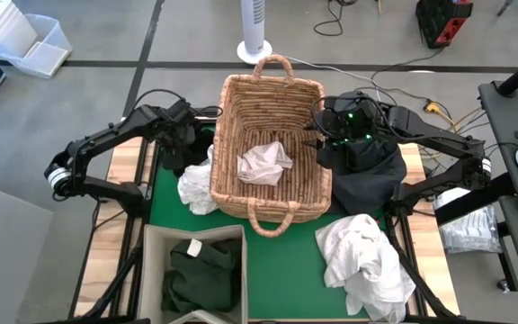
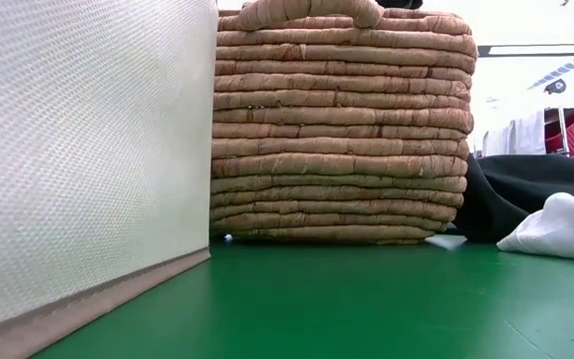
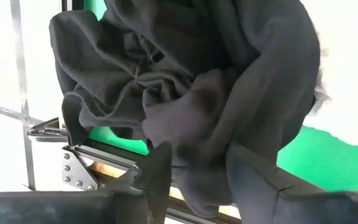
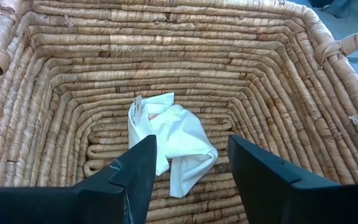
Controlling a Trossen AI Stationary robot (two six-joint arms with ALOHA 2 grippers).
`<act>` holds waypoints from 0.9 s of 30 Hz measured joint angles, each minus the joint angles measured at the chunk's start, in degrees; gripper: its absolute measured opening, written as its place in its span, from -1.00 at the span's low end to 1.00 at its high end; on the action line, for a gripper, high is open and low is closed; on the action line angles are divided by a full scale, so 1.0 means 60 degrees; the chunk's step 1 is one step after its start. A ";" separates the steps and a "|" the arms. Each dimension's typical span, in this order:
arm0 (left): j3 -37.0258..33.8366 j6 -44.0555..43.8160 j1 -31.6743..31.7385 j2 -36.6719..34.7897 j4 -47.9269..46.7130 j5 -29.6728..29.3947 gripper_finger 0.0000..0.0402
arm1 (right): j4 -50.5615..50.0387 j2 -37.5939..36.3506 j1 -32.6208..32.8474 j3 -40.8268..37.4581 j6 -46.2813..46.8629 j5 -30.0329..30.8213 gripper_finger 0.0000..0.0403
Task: Sort clothes
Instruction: Put the left black shirt into the gray laundry bin
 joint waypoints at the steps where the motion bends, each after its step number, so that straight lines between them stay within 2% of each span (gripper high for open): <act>1: 0.0000 0.0003 0.0000 0.0000 0.0004 0.0000 -0.39 | -0.0003 0.0000 0.0000 0.0000 0.0000 0.0000 -0.07; 11: -0.0007 0.0012 0.0022 0.0000 -0.0017 -0.0030 -0.95 | 0.0001 0.0000 0.0000 0.0000 0.0066 0.0001 -0.05; 18: 0.0720 -0.0267 0.0022 -0.0101 -0.1289 -0.0069 -1.00 | -0.0001 0.0000 -0.0004 0.0000 0.0173 0.0004 -0.05; 27: 0.3483 -0.0875 -0.0420 -0.1116 -0.1560 0.0206 -1.00 | 0.0003 0.0000 -0.0004 0.0000 0.0343 0.0007 -0.09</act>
